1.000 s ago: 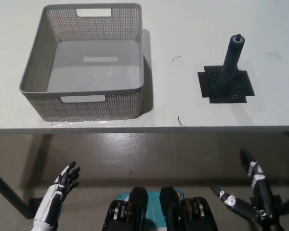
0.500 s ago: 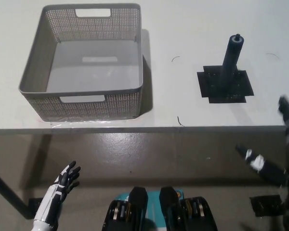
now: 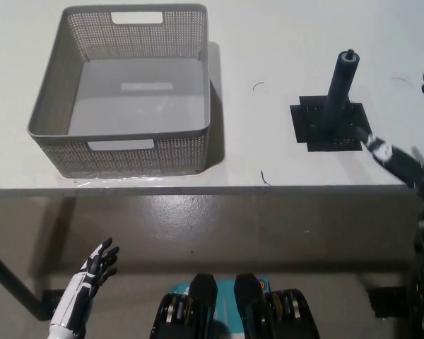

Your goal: Use the right hand to pick up a electric screw driver and put it into a container on the left side

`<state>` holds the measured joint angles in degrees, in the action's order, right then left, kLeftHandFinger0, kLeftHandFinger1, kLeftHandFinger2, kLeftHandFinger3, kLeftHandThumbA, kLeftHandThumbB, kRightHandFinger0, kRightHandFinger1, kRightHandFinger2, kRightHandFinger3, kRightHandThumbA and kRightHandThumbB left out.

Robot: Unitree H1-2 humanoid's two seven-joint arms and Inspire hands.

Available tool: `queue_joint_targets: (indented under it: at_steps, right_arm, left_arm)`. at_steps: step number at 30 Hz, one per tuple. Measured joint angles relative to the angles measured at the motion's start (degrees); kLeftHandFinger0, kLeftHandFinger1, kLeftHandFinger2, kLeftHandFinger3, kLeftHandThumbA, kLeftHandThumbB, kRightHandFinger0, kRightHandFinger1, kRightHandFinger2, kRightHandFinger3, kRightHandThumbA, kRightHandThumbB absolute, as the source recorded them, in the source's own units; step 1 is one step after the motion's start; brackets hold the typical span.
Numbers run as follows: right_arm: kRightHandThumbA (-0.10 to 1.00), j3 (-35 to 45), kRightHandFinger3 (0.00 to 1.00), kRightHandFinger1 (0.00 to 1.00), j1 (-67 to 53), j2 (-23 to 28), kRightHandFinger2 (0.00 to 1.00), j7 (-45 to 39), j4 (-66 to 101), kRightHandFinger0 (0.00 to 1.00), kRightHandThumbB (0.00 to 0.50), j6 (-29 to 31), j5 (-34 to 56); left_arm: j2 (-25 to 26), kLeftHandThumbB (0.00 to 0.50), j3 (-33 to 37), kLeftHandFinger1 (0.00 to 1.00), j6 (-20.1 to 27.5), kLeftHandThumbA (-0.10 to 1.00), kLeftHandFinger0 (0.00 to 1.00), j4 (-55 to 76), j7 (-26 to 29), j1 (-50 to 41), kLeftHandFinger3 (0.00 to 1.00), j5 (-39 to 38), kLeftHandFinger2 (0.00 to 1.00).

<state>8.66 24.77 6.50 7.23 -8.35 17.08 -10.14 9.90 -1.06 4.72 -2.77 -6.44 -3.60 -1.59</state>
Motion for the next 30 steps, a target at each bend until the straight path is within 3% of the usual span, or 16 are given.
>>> queue_joint_targets:
  at_steps: [3,11,14,15,23,30]
  right_arm:
    - [1.0,0.36,1.0,1.0,1.65,0.06,1.0,0.14,-1.51,1.0,0.34,-0.8,0.31]
    - [1.0,1.77,1.0,1.0,7.11,0.39,1.0,0.13,-10.54,1.0,0.324,-2.42,3.52]
    - [1.0,1.98,1.0,1.0,8.65,0.53,1.0,0.12,-13.23,1.0,0.328,-2.5,4.19]
    - [1.0,2.08,1.0,1.0,9.35,0.56,1.0,0.11,-14.78,1.0,0.352,-2.51,4.63]
    - [1.0,2.19,1.0,1.0,13.07,0.92,1.0,0.15,-23.88,1.0,0.328,-2.56,6.08]
    - [1.0,1.96,1.0,1.0,14.7,1.11,1.0,0.16,-28.49,1.0,0.344,-2.54,6.4]
  left_arm:
    - [0.0,0.011,-0.02,1.0,0.0,1.0,1.0,0.01,-0.04,-0.02,1.0,-0.01,1.0]
    - [0.02,0.013,-0.03,1.0,0.03,1.0,1.0,0.0,-0.2,0.02,1.0,-0.04,1.0]
    - [0.03,0.001,-0.05,1.0,0.04,1.0,1.0,0.0,-0.24,-0.01,1.0,-0.02,1.0]
    - [0.03,0.011,-0.03,1.0,0.04,1.0,1.0,-0.01,-0.26,0.0,1.0,-0.02,1.0]
    - [0.04,0.0,-0.02,1.0,0.06,1.0,1.0,-0.01,-0.4,0.02,1.0,-0.06,1.0]
    - [0.06,0.018,-0.01,1.0,0.1,1.0,1.0,-0.01,-0.43,0.05,1.0,-0.03,1.0]
